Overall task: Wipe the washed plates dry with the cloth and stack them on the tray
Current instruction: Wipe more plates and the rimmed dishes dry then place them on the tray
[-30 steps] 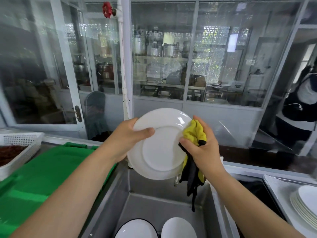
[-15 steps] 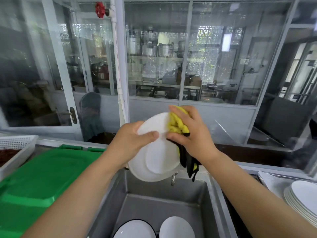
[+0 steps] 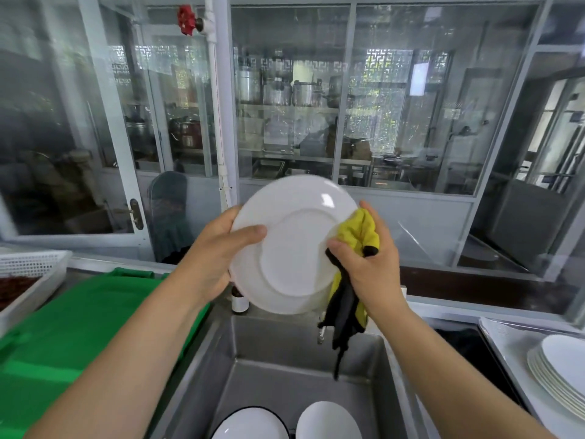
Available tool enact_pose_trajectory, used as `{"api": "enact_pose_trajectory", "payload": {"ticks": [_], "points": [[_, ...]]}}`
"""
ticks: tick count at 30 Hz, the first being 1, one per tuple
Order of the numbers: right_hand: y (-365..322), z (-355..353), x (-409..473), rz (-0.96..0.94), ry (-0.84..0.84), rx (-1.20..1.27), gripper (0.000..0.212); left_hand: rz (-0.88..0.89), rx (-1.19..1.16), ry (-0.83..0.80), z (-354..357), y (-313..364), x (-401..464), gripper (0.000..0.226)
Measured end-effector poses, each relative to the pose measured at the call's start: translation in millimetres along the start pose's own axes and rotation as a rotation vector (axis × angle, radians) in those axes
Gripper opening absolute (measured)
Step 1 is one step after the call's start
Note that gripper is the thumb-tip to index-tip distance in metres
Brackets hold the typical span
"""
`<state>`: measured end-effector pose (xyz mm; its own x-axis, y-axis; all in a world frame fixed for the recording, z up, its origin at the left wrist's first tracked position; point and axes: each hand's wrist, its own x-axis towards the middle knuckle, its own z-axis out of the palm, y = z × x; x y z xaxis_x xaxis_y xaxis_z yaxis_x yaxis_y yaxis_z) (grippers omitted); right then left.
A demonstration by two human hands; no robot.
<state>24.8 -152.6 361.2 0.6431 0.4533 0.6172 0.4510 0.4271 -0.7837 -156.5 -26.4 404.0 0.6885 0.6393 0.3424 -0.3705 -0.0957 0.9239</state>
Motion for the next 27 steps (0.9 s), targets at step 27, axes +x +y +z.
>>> {"api": "enact_pose_trajectory", "payload": {"ticks": [27], "points": [[0, 20, -1, 0.014, 0.066, 0.085, 0.039, 0.087, -0.189, 0.224, 29, -17, -7, 0.011]]}}
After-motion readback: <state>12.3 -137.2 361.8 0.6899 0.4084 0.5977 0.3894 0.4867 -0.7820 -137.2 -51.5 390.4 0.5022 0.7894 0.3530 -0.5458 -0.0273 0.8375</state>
